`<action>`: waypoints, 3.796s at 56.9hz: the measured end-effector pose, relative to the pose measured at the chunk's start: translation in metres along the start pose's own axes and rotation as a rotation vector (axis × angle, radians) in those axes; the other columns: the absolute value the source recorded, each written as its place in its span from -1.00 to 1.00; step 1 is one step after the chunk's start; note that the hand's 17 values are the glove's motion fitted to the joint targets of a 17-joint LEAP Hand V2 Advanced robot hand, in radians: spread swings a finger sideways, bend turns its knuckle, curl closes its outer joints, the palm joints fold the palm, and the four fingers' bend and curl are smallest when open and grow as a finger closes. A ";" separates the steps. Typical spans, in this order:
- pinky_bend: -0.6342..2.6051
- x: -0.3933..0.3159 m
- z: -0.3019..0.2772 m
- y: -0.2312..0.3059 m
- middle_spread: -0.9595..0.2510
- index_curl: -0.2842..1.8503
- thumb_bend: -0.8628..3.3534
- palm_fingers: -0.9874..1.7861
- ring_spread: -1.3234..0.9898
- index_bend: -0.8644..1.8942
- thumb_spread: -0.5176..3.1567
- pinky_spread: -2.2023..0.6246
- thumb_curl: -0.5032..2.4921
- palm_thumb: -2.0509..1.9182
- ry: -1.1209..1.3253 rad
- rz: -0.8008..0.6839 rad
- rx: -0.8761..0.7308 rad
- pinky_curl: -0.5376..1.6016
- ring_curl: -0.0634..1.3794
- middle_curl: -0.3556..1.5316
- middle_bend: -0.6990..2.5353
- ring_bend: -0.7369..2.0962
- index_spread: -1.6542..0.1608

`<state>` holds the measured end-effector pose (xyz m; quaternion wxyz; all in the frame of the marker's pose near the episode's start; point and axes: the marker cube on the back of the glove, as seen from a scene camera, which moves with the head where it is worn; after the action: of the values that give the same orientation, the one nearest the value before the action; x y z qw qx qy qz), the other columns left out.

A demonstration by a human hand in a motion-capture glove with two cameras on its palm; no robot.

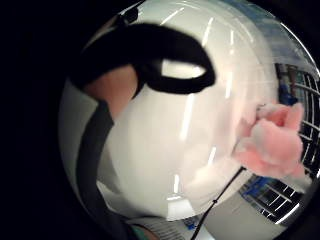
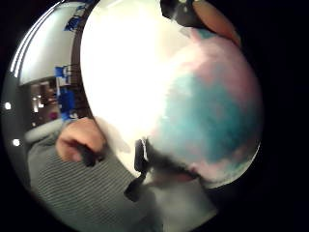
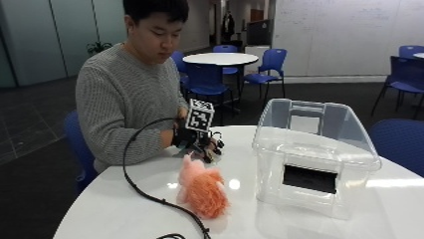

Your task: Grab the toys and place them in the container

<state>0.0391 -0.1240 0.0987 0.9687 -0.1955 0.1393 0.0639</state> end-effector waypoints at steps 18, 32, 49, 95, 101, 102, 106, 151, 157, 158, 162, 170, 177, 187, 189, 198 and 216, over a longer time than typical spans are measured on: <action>0.03 -0.006 0.001 -0.001 0.30 -0.31 -0.59 -0.15 0.01 -0.10 -0.06 0.55 -0.43 0.08 0.002 -0.024 0.122 -0.14 -0.53 -0.42 -0.47 -0.11 0.32; -0.01 -0.013 0.002 -0.006 0.13 -0.26 -0.49 0.43 -0.22 -0.12 -0.16 0.30 -0.28 0.32 -0.136 -0.066 0.357 -0.14 -0.35 -0.26 -0.25 0.13 0.38; -0.05 0.007 -0.106 -0.007 0.09 -0.04 -0.51 0.42 -0.31 0.06 -0.37 0.26 -0.15 0.35 -0.098 -0.189 0.454 -0.10 -0.22 -0.08 -0.11 0.15 0.49; 0.04 0.116 -0.255 -0.251 0.08 0.16 -0.56 0.23 -0.33 0.09 -0.51 0.25 0.03 0.33 -0.167 0.304 0.413 -0.03 0.00 0.18 -0.15 0.18 0.54; 0.05 0.123 -0.245 -0.259 0.08 0.18 -0.56 0.22 -0.33 0.08 -0.50 0.25 0.04 0.33 -0.167 0.333 0.385 -0.04 0.01 0.20 -0.16 0.17 0.53; 0.05 0.124 -0.243 -0.259 0.07 0.18 -0.57 0.22 -0.33 0.08 -0.50 0.25 0.05 0.33 -0.172 0.338 0.376 -0.04 0.02 0.21 -0.16 0.17 0.52; 0.05 0.126 -0.233 -0.259 0.07 0.19 -0.57 0.17 -0.33 0.06 -0.49 0.25 0.05 0.33 -0.197 0.343 0.296 -0.04 0.02 0.21 -0.19 0.16 0.51; 0.00 0.156 -0.236 -0.034 0.36 -0.29 -0.61 -0.38 0.09 -0.25 -0.04 0.61 -0.40 0.01 -0.201 0.167 0.395 -0.17 -0.34 -0.29 -0.49 -0.34 0.39; -0.03 0.182 -0.206 0.021 0.36 -0.29 -0.61 -0.36 0.09 -0.24 -0.04 0.61 -0.42 0.01 -0.086 0.284 0.403 -0.18 -0.35 -0.30 -0.48 -0.35 0.38; -0.03 0.187 -0.202 0.027 0.36 -0.29 -0.61 -0.36 0.09 -0.23 -0.04 0.61 -0.43 0.01 -0.087 0.320 0.404 -0.19 -0.36 -0.31 -0.48 -0.35 0.38; -0.04 0.208 -0.189 0.042 0.36 -0.30 -0.61 -0.34 0.09 -0.23 -0.04 0.61 -0.44 0.01 -0.129 0.429 0.394 -0.19 -0.36 -0.31 -0.48 -0.35 0.38; -0.05 0.219 -0.163 0.048 0.36 -0.30 -0.61 -0.34 0.09 -0.23 -0.03 0.61 -0.46 0.01 -0.167 0.460 0.349 -0.19 -0.37 -0.33 -0.48 -0.35 0.38; -0.05 0.225 -0.134 0.039 0.36 -0.31 -0.60 -0.34 0.09 -0.23 -0.03 0.61 -0.47 0.02 -0.165 0.468 0.280 -0.19 -0.39 -0.34 -0.48 -0.35 0.38; -0.04 0.232 -0.072 0.022 0.36 -0.32 -0.60 -0.34 0.09 -0.25 -0.02 0.61 -0.47 0.03 -0.201 0.519 0.093 -0.19 -0.40 -0.35 -0.48 -0.34 0.38; -0.01 0.233 -0.058 0.018 0.36 -0.33 -0.60 -0.33 0.09 -0.26 -0.02 0.60 -0.46 0.04 -0.199 0.538 0.050 -0.18 -0.39 -0.36 -0.49 -0.34 0.38; 0.12 0.233 -0.020 0.006 0.39 -0.33 -0.59 -0.38 0.12 -0.22 -0.03 0.59 -0.45 0.07 -0.158 0.593 -0.008 -0.13 -0.42 -0.42 -0.55 -0.37 0.38; 0.20 0.237 -0.016 0.002 0.41 -0.28 -0.59 -0.36 0.16 -0.10 -0.03 0.56 -0.43 0.13 -0.159 0.618 -0.003 -0.11 -0.46 -0.49 -0.53 -0.33 0.35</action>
<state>0.2601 -0.1121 0.0137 0.9109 -0.1397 0.1161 0.3706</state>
